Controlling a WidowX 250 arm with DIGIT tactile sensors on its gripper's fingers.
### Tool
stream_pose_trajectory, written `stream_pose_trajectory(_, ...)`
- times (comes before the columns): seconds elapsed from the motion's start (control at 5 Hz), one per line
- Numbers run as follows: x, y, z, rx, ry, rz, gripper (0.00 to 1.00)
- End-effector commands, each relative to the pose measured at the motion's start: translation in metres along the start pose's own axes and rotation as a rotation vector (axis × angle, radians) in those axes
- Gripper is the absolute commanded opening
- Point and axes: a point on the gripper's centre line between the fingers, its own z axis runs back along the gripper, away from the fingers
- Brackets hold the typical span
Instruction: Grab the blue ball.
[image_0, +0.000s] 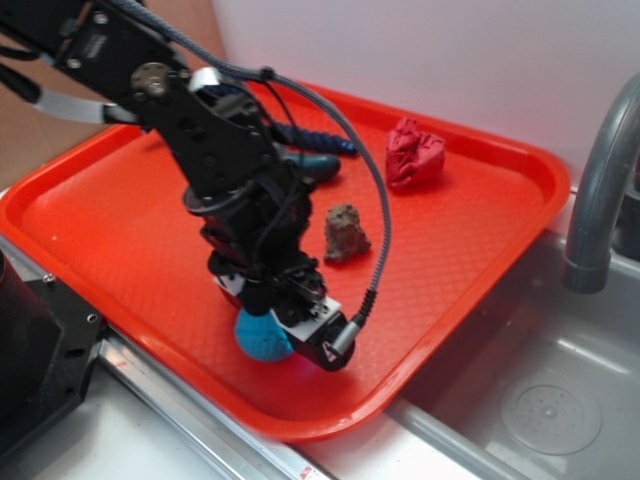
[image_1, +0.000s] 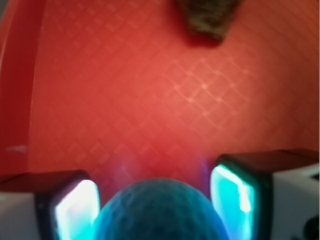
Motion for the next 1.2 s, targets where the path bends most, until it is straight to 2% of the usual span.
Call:
stream_pose_trajectory(0.0, 0.013, -0.002, 0.045, 0.015, 0.008, 0.055, 0.0)
stream_pose_trajectory(0.4, 0.003, 0.065, 0.101, 0.114, -0.066, 0.155, 0.0)
stream_pose_trajectory(0.6, -0.005, 0.11, 0.118, 0.112, -0.084, 0.301, 0.0)
stream_pose_trajectory(0.8, -0.008, 0.133, 0.127, 0.154, -0.092, 0.371, 0.0)
stream_pose_trajectory(1.0, 0.002, 0.148, 0.144, 0.215, -0.116, 0.377, 0.0)
